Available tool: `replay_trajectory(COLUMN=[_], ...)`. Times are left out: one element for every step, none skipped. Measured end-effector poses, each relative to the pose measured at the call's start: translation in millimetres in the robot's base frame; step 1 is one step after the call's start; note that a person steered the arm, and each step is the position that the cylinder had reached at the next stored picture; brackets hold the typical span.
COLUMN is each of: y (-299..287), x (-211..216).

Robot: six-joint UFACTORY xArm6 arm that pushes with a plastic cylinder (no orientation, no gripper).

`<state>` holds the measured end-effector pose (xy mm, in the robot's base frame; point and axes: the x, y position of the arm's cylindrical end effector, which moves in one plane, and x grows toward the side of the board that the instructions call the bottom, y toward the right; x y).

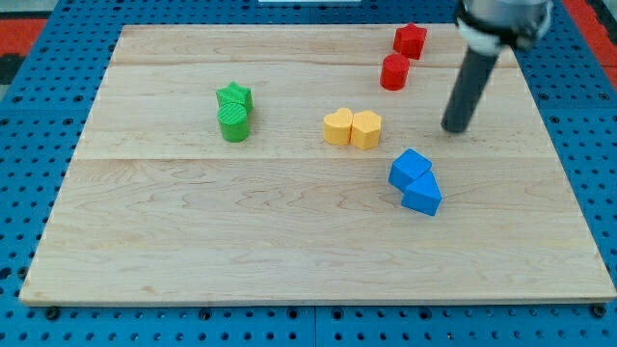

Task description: Push the red circle down to the red star

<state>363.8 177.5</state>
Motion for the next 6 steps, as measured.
replay_trajectory(y=[-38,-67,-91,-61,-44,-44], x=[-23,-45,-33,-57,-60,-51])
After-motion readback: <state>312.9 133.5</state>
